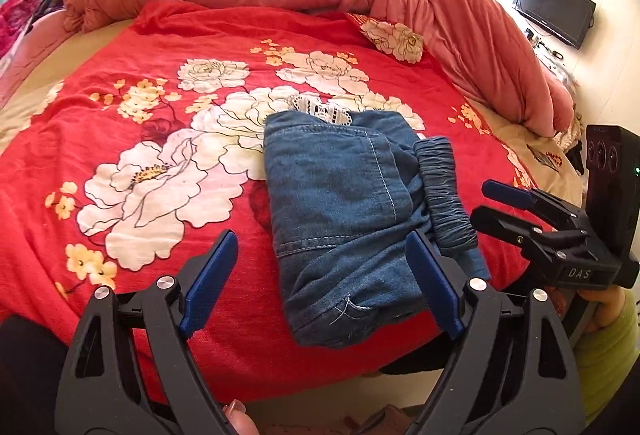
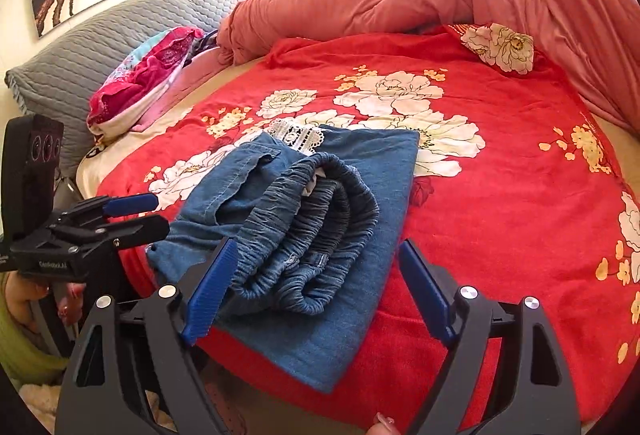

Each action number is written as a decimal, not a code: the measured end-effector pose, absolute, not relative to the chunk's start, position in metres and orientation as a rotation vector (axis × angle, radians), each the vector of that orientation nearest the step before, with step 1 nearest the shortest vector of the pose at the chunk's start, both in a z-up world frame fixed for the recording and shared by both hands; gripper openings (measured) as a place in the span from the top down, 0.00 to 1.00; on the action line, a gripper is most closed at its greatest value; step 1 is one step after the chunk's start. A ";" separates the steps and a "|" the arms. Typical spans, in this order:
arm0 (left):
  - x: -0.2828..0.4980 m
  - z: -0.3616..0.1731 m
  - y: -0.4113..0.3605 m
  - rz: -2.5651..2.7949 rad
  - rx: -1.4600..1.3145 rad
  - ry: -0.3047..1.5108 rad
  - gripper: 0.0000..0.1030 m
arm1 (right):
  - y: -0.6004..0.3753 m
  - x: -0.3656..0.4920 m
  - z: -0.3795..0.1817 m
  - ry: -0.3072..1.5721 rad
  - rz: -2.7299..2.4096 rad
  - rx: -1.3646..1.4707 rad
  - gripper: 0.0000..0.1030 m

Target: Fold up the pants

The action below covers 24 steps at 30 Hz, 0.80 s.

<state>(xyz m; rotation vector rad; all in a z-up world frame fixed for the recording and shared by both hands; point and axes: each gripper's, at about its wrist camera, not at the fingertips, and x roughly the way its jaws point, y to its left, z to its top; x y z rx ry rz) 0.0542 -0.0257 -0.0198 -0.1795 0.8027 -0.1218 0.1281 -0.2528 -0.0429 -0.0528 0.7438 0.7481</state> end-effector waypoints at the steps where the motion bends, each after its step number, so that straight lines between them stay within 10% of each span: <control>1: 0.054 -0.019 -0.026 -0.121 -0.180 0.801 0.23 | -0.253 0.128 -0.043 0.742 0.747 -0.055 0.21; 24: 0.070 -0.026 -0.017 -0.093 -0.174 0.828 0.19 | -0.227 0.062 -0.034 0.606 0.866 -0.264 0.18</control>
